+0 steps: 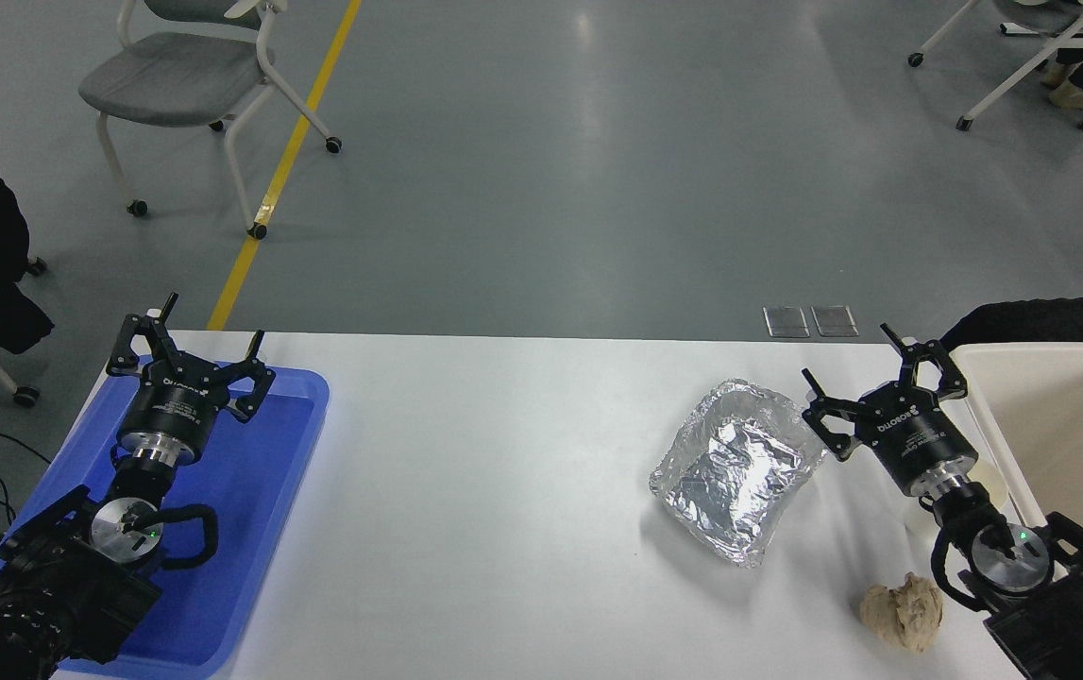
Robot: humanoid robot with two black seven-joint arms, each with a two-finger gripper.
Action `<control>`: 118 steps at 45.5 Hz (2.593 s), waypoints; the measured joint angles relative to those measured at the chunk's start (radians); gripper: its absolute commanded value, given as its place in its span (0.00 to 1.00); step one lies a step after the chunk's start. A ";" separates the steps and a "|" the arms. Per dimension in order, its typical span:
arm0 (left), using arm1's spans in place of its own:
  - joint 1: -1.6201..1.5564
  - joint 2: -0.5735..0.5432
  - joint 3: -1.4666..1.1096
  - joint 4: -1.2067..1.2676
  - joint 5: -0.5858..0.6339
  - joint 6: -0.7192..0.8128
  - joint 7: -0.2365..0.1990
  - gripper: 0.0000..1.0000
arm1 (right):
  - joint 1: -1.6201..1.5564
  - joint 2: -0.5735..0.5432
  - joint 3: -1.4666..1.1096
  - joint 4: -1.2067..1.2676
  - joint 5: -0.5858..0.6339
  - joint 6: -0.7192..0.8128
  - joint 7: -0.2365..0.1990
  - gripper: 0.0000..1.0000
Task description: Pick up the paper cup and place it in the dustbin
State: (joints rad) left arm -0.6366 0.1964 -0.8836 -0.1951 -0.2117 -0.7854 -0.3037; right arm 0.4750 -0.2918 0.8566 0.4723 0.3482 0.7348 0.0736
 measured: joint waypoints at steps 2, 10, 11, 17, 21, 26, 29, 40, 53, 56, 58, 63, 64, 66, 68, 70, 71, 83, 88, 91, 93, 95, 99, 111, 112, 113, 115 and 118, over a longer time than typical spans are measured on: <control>0.000 0.000 0.000 0.000 0.000 0.000 0.000 1.00 | 0.000 0.000 0.000 0.000 0.000 0.000 0.000 1.00; 0.000 0.000 0.000 0.000 0.000 0.000 0.000 1.00 | 0.000 0.000 0.001 0.000 0.000 0.000 0.000 1.00; 0.000 0.000 0.000 0.000 0.000 0.000 0.000 1.00 | 0.000 0.000 0.001 0.000 0.000 0.000 0.000 1.00; 0.000 0.000 0.000 0.000 0.000 0.000 0.000 1.00 | 0.005 0.001 -0.001 0.001 -0.002 0.000 0.000 1.00; 0.000 0.000 0.000 0.000 0.000 0.000 -0.001 1.00 | 0.013 0.001 -0.003 0.001 -0.010 0.000 0.000 1.00; 0.000 0.000 0.000 0.000 0.000 0.000 -0.002 1.00 | 0.035 0.001 -0.007 0.001 -0.033 -0.001 -0.002 1.00; 0.000 0.000 0.000 -0.001 0.000 0.000 -0.002 1.00 | 0.051 -0.003 -0.010 0.001 -0.058 -0.003 -0.003 1.00; 0.000 0.000 0.000 -0.001 0.000 0.000 -0.002 1.00 | 0.148 -0.090 -0.067 0.036 -0.225 -0.002 -0.008 1.00; 0.000 0.001 0.000 0.000 0.000 0.000 -0.002 1.00 | 0.345 -0.292 -0.280 0.183 -0.458 -0.008 -0.014 1.00; 0.000 0.001 0.000 0.000 0.000 0.000 -0.002 1.00 | 0.398 -0.321 -0.356 0.208 -0.516 -0.009 -0.020 1.00; 0.000 0.001 0.000 0.000 0.000 0.000 -0.002 1.00 | 0.458 -0.347 -0.438 0.226 -0.574 -0.011 -0.025 1.00; 0.000 0.001 0.000 0.000 0.000 0.000 -0.002 1.00 | 0.567 -0.371 -0.587 0.251 -0.646 -0.012 -0.032 1.00; 0.000 0.001 0.000 0.000 0.000 0.000 -0.002 1.00 | 0.594 -0.376 -0.625 0.257 -0.660 -0.012 -0.033 1.00; 0.000 0.001 0.000 0.000 0.000 0.000 -0.002 1.00 | 0.655 -0.384 -0.711 0.271 -0.684 -0.012 -0.035 1.00; 0.000 0.001 0.000 0.000 0.000 0.000 -0.002 1.00 | 0.725 -0.391 -0.811 0.293 -0.704 -0.010 -0.036 1.00; -0.001 0.001 0.000 -0.001 0.000 0.000 -0.002 1.00 | 0.784 -0.394 -0.892 0.312 -0.718 -0.009 -0.038 1.00; -0.001 0.001 0.000 -0.001 0.000 0.000 -0.002 1.00 | 0.827 -0.396 -0.952 0.330 -0.726 -0.009 -0.038 1.00; -0.001 0.001 0.000 -0.001 0.001 0.000 -0.001 1.00 | 1.232 -0.348 -1.492 0.544 -0.766 -0.011 -0.041 1.00; -0.001 0.001 0.000 -0.001 0.000 0.000 -0.001 1.00 | 1.373 -0.313 -1.669 0.659 -0.773 -0.012 -0.042 1.00; 0.000 0.001 0.000 -0.001 0.000 0.000 -0.001 1.00 | 1.453 -0.289 -1.771 0.737 -0.773 -0.012 -0.041 1.00; 0.000 0.002 -0.001 -0.001 0.000 0.000 -0.001 1.00 | 1.508 -0.274 -1.837 0.788 -0.772 -0.013 -0.041 1.00; 0.000 0.002 -0.001 -0.001 0.000 0.000 -0.001 1.00 | 1.563 -0.257 -1.903 0.851 -0.768 -0.013 -0.041 1.00; 0.001 0.002 -0.001 0.000 0.000 0.000 -0.001 1.00 | 1.659 -0.232 -2.004 0.950 -0.752 -0.013 -0.039 1.00; 0.001 0.003 -0.001 0.000 0.000 0.000 -0.001 1.00 | 1.886 -0.181 -2.185 1.155 -0.659 0.022 -0.036 1.00; 0.001 0.003 -0.001 0.000 0.000 0.000 -0.001 1.00 | 1.898 -0.177 -2.192 1.164 -0.654 0.025 -0.036 1.00; 0.001 0.003 -0.001 0.000 0.000 0.000 -0.001 1.00 | 1.908 -0.173 -2.197 1.172 -0.649 0.027 -0.036 1.00; 0.001 0.003 -0.001 0.000 0.000 0.000 -0.001 1.00 | 1.931 -0.161 -2.209 1.191 -0.634 0.032 -0.036 1.00; 0.001 0.003 -0.001 0.000 0.000 0.000 -0.001 1.00 | 1.954 -0.145 -2.220 1.208 -0.615 0.037 -0.036 1.00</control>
State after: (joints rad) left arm -0.6353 0.1992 -0.8850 -0.1954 -0.2117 -0.7854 -0.3051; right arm 2.4287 -0.4365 -1.3638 1.6808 -0.2668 0.7722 0.0378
